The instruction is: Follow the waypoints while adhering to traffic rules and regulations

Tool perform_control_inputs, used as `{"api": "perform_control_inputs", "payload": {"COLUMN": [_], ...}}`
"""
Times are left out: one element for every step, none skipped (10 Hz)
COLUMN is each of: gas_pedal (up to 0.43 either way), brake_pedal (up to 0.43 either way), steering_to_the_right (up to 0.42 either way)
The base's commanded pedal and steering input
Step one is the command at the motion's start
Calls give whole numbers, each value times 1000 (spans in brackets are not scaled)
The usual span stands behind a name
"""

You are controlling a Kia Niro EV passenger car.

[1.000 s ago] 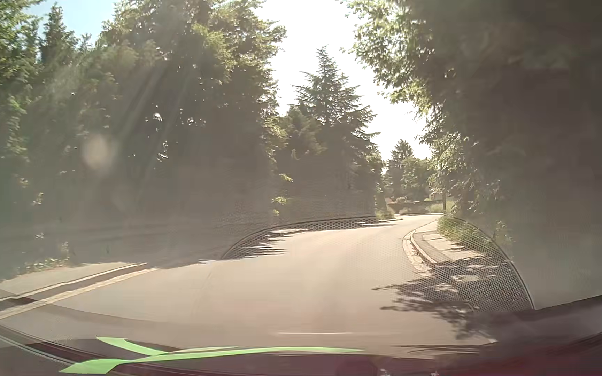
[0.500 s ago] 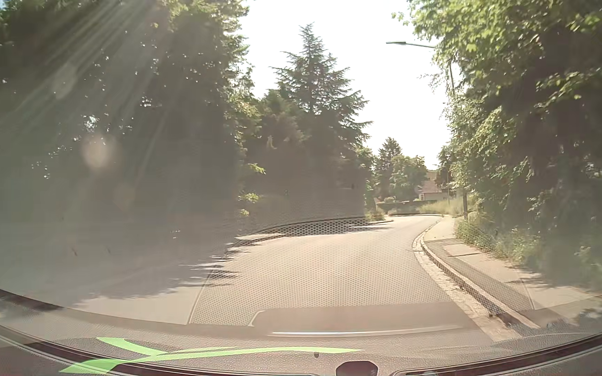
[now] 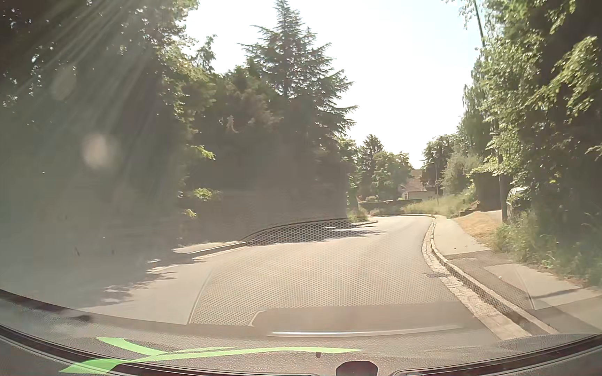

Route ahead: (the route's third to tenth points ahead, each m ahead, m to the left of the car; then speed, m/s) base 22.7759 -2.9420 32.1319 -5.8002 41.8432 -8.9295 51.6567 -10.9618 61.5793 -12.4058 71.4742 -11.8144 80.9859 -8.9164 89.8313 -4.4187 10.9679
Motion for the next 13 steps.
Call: {"api": "perform_control_inputs", "payload": {"gas_pedal": [28, 28, 28, 28, 28, 28, 28, 28, 28, 39, 39, 47, 47], "brake_pedal": [0, 0, 0, 0, 0, 0, 0, 0, 0, 0, 0, 0, 0], "steering_to_the_right": [54, 54, 55, 54, 54, 55, 55, 55, 55, 55, 55, 55, 55]}}
